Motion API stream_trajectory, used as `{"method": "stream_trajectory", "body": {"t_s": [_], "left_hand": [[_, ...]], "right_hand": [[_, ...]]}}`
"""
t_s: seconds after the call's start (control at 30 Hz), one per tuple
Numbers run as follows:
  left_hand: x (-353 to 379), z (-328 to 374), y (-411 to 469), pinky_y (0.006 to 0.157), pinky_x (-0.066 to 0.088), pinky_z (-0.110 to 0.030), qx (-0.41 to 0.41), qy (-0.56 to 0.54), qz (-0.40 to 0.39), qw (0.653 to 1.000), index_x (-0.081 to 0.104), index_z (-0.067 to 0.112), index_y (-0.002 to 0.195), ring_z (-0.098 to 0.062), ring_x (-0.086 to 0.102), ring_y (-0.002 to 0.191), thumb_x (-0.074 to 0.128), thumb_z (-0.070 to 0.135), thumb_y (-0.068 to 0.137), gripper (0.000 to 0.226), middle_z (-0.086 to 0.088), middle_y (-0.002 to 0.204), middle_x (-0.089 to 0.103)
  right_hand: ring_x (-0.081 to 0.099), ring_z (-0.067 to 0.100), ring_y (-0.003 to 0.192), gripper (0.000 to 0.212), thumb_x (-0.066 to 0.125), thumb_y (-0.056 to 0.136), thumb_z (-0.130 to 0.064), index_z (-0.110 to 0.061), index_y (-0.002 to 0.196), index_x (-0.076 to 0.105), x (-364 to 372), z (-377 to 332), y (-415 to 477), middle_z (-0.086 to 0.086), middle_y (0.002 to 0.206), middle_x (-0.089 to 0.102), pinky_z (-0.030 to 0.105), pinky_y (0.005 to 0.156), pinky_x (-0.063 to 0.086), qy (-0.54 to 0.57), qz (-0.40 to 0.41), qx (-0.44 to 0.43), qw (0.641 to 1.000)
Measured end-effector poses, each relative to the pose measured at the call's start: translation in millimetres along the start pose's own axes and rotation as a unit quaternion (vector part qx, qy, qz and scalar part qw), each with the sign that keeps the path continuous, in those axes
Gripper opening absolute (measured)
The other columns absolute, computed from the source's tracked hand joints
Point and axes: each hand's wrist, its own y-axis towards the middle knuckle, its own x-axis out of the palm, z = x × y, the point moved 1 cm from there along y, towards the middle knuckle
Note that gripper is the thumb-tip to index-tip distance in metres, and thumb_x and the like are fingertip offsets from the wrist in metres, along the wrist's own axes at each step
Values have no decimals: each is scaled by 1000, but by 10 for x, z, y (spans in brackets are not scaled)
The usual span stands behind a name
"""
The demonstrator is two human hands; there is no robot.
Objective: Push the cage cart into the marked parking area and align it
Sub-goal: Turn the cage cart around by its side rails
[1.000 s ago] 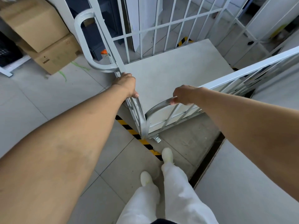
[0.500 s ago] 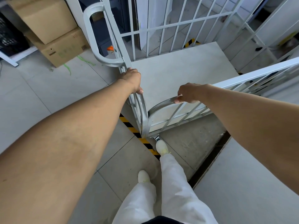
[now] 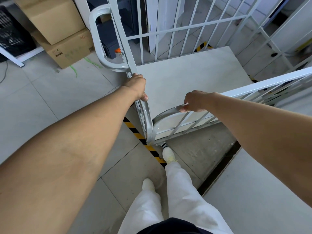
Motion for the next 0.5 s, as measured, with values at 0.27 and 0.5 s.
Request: {"method": "stream_trajectory", "body": {"t_s": [0.27, 0.5], "left_hand": [[63, -10, 60, 111, 31, -33, -18, -41, -1, 999, 53, -4, 131, -28, 31, 140, 77, 16, 77, 62, -15, 146, 38], [77, 22, 90, 105, 39, -35, -38, -14, -10, 999, 53, -2, 128, -32, 43, 133, 82, 20, 71, 67, -18, 144, 40]], "right_hand": [[56, 34, 113, 65, 49, 88, -60, -6, 122, 61, -41, 50, 25, 14, 123, 61, 39, 92, 47, -9, -4, -15, 1000], [54, 35, 115, 63, 52, 89, -57, -5, 122, 60, -6, 85, 26, 16, 125, 59, 39, 92, 46, 1, 19, -31, 999]]}}
